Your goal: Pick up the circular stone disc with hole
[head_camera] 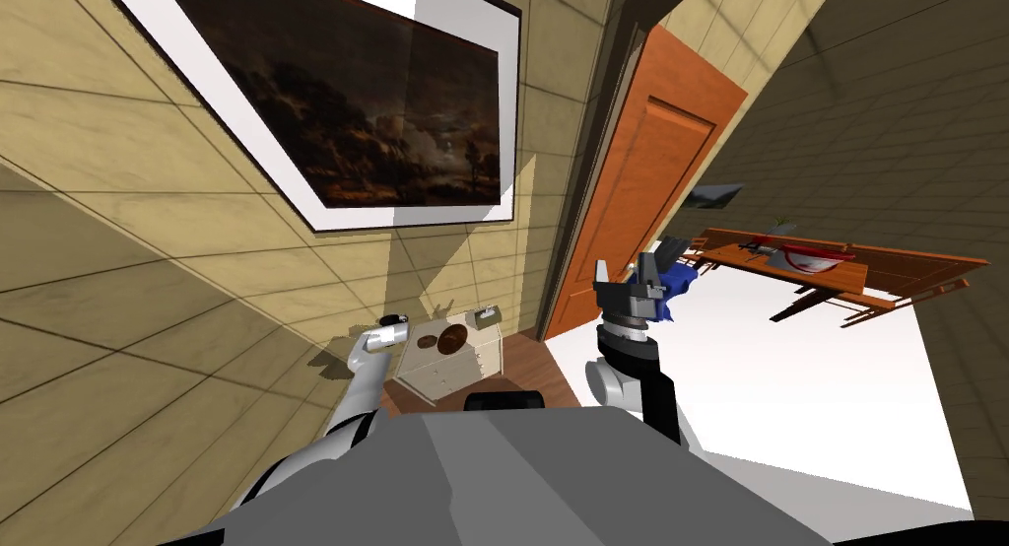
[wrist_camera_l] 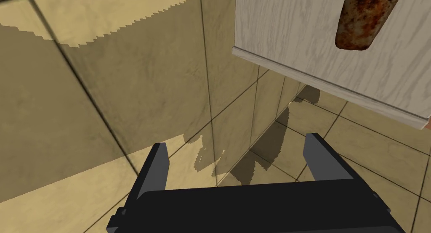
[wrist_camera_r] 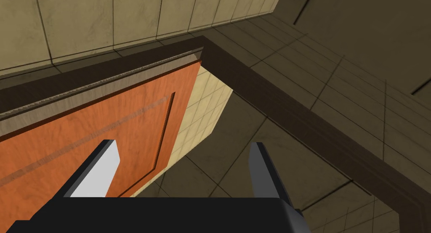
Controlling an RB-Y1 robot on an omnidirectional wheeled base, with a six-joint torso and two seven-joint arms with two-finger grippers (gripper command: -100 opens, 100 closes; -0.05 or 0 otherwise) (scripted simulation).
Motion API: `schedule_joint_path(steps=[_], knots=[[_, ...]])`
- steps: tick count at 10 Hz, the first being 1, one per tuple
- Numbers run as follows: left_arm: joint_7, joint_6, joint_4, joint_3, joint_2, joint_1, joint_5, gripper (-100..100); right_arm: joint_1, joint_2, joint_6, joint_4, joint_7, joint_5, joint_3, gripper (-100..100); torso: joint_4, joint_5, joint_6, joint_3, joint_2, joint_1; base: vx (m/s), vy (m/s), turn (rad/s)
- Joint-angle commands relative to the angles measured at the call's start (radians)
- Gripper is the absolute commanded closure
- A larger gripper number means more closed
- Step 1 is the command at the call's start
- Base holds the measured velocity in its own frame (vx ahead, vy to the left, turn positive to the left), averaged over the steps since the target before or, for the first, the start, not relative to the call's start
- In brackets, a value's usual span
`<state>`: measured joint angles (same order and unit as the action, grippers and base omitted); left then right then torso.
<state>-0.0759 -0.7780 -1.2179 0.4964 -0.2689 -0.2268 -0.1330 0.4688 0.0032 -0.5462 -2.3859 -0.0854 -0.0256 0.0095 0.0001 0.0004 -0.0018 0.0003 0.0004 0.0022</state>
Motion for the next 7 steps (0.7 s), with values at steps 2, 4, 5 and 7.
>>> schedule_joint_path(steps=[2, 4, 5, 7], knots=[[-0.007, -0.052, 0.076, 0.012, -0.012, -0.031, 0.01, -100, 0.0, 0.0, 0.0, 0.0, 0.0, 0.0, 0.0, 0, 0.0, 0.0, 0.001, 0.0, 0.0, 0.0, -0.005, 0.027, -0.139], [-0.011, -0.091, 0.138, 0.022, -0.019, -0.051, 0.019, -100, 0.0, 0.0, 0.0, 0.0, 0.0, 0.0, 0.0, 0, 0.0, 0.0, 0.0, 0.0, 0.0, 0.0, -0.001, 0.028, -0.127], [-0.016, -0.127, 0.189, 0.03, -0.026, -0.069, 0.029, -100, 0.0, 0.0, 0.0, 0.0, 0.0, 0.0, 0.0, 0, 0.0, 0.0, 0.0, 0.0, 0.0, 0.0, 0.005, 0.031, -0.146], [-0.021, -0.164, 0.236, 0.038, -0.034, -0.086, 0.038, -100, 0.0, 0.0, 0.0, 0.0, 0.0, 0.0, 0.0, 0, 0.0, 0.0, 0.0, 0.0, -0.001, 0.0, 0.001, 0.029, -0.148]])
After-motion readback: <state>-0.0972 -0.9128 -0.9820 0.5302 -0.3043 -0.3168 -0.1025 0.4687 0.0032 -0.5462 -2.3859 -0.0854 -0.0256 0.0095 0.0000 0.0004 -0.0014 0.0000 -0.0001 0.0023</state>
